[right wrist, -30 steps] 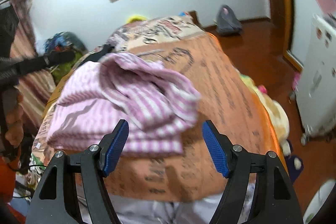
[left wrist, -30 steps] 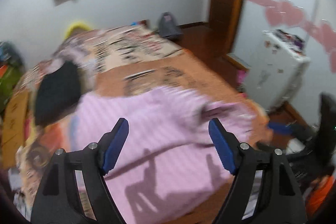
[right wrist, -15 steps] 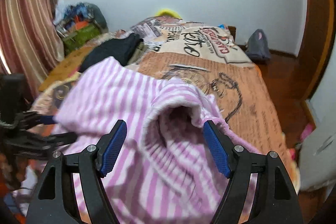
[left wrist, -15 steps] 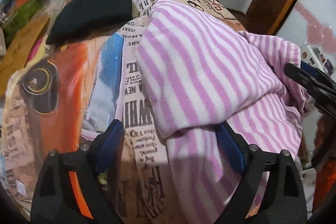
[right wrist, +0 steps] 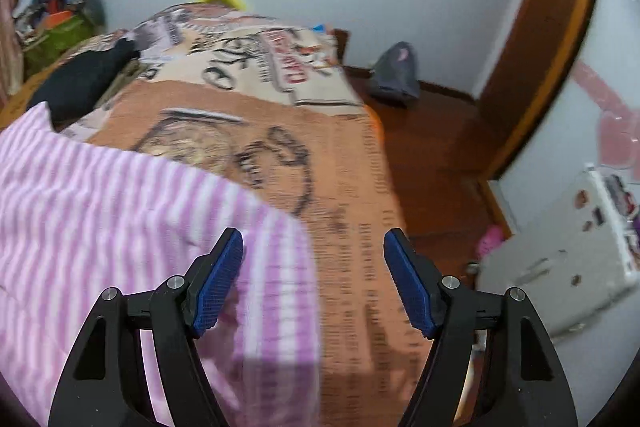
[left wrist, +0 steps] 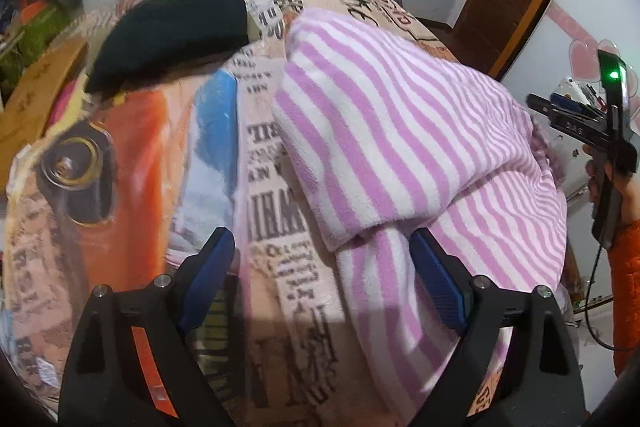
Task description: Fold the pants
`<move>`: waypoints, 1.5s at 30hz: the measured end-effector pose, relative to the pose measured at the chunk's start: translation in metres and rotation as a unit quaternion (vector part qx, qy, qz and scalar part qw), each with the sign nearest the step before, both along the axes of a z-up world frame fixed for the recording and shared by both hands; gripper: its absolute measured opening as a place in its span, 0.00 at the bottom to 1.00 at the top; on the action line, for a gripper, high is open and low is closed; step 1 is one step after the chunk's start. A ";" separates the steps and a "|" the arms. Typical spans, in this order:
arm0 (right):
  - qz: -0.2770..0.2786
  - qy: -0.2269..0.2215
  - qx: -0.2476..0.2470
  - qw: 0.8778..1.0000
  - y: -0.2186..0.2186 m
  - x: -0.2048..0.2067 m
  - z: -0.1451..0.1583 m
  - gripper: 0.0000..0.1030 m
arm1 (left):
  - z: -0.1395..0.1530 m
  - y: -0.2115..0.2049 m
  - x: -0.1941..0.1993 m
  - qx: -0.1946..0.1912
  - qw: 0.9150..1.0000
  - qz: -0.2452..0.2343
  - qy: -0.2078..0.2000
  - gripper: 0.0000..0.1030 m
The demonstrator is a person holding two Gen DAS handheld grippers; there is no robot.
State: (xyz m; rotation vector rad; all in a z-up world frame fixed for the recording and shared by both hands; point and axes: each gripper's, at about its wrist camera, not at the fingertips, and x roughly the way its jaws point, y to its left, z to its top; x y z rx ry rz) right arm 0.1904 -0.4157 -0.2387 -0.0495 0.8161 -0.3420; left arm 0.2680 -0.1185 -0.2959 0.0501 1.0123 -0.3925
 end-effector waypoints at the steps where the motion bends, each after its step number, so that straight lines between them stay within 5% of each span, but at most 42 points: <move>1: -0.002 -0.006 0.003 1.000 -0.001 -0.005 0.003 0.67 | 0.008 0.002 0.000 0.009 1.000 0.002 -0.013 0.88; 9: 0.034 -0.032 0.050 0.998 0.033 -0.068 0.018 0.69 | 0.057 -0.007 0.048 0.043 0.996 0.005 -0.082 0.88; 14: 0.041 -0.030 0.119 0.992 0.061 -0.103 0.004 0.69 | 0.066 -0.042 0.103 0.058 0.993 -0.021 -0.096 0.88; 18: 0.037 -0.007 0.180 0.983 0.080 -0.118 -0.016 0.69 | 0.044 -0.078 0.147 0.112 0.990 -0.044 -0.077 0.88; 22: 0.040 0.016 0.247 0.968 0.089 -0.116 -0.039 0.69 | -0.002 -0.095 0.174 0.220 0.971 -0.060 -0.073 0.80; 24: 0.041 0.018 0.244 0.969 0.093 -0.111 -0.044 0.69 | -0.022 -0.090 0.176 0.240 0.967 -0.061 -0.059 0.76; 28: 0.049 0.011 0.239 0.970 0.084 -0.096 -0.045 0.69 | -0.034 -0.057 0.173 0.175 0.984 -0.038 -0.019 0.70; 41: 0.091 0.036 0.143 0.985 0.045 -0.009 -0.052 0.69 | -0.028 0.045 0.080 0.131 0.990 0.033 0.029 0.70; 45: 0.122 0.043 0.116 0.985 0.047 0.027 -0.053 0.68 | -0.035 0.061 0.041 0.144 0.988 0.044 0.044 0.65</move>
